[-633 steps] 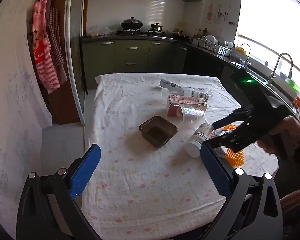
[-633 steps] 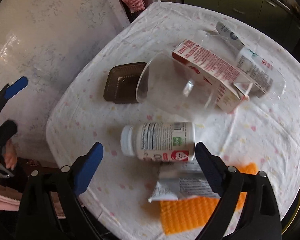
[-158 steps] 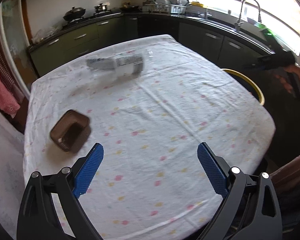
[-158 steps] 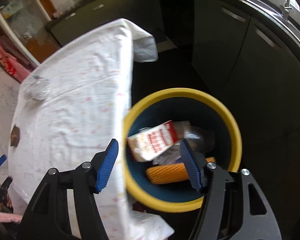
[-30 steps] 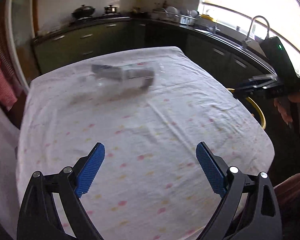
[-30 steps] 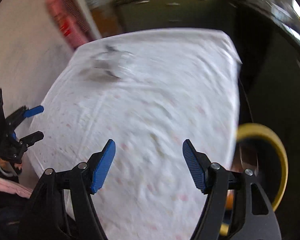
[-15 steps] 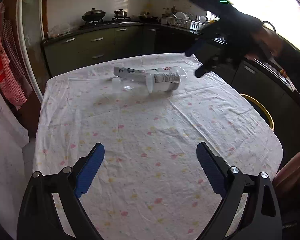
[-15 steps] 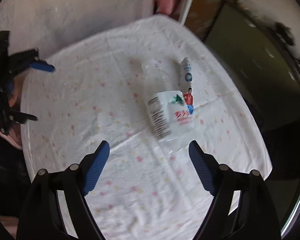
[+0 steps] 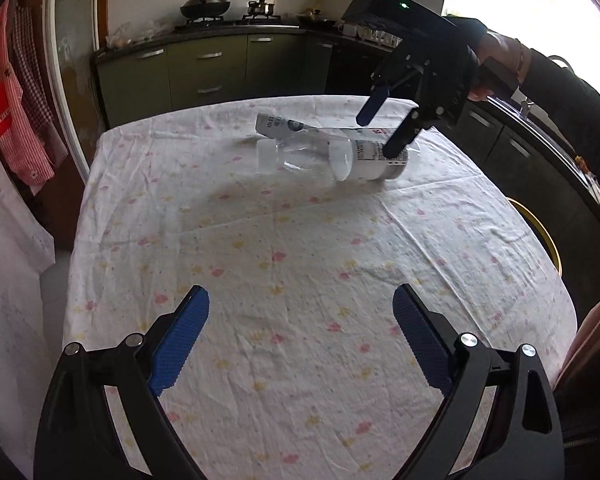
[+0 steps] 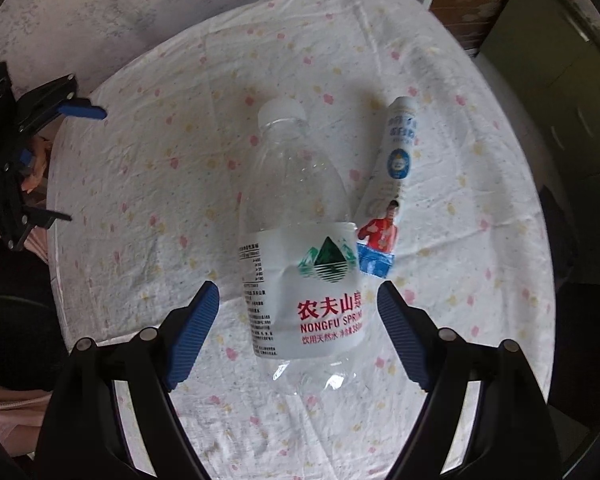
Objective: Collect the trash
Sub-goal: 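Grasp the clear Nongfu Spring water bottle with the right gripper, then carry the water bottle over the yellow bin and open the right gripper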
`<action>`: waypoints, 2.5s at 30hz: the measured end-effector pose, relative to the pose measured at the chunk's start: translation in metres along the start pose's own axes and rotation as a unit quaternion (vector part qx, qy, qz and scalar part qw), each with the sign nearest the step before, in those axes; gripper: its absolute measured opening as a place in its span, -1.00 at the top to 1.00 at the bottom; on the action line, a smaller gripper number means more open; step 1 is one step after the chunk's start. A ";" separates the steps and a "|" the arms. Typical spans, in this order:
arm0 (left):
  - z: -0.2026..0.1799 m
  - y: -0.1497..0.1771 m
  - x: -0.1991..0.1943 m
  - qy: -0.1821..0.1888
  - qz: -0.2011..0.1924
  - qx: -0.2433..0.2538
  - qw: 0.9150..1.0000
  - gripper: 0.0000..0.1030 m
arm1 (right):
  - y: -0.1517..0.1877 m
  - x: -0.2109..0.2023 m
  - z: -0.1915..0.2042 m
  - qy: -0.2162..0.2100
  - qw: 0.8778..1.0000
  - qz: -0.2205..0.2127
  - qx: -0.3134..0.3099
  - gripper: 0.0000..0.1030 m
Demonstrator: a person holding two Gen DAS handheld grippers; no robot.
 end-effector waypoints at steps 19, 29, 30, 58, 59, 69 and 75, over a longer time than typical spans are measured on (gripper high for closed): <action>-0.015 0.004 -0.012 -0.019 -0.019 0.021 0.999 -0.79 | 0.002 0.031 0.038 0.051 0.999 -0.001 0.014 -0.20; -0.055 0.010 -0.031 0.001 -0.043 0.063 0.997 -0.79 | 0.063 -0.002 0.073 0.095 0.990 -0.043 0.094 -0.19; -0.060 0.011 -0.031 0.004 -0.042 0.066 0.997 -0.79 | 0.069 -0.005 0.077 0.097 0.989 -0.048 0.101 -0.19; -0.160 0.035 -0.036 0.065 -0.030 0.152 0.986 -0.79 | 0.452 -0.007 0.080 0.152 0.760 -0.096 0.625 -0.20; -0.163 0.036 -0.037 0.065 -0.029 0.156 0.985 -0.79 | 0.454 -0.003 0.078 0.156 0.752 -0.097 0.633 -0.19; -0.173 0.039 -0.038 0.066 -0.026 0.169 0.983 -0.79 | 0.461 0.007 0.066 0.209 0.700 -0.138 0.669 -0.43; -0.166 0.036 -0.028 0.065 -0.012 0.166 0.984 -0.79 | 0.459 -0.030 0.097 0.247 0.680 -0.181 0.666 -0.48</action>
Point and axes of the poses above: each gripper's, at about its wrist camera, not at the fingertips, and x roughly the way its jaws point, z to its left, y to its underside, the point moved 3 cm from there along x, roughly the way its jaws point, and after that the axes turned 4 degrees about -z, right-handed, at the moved point
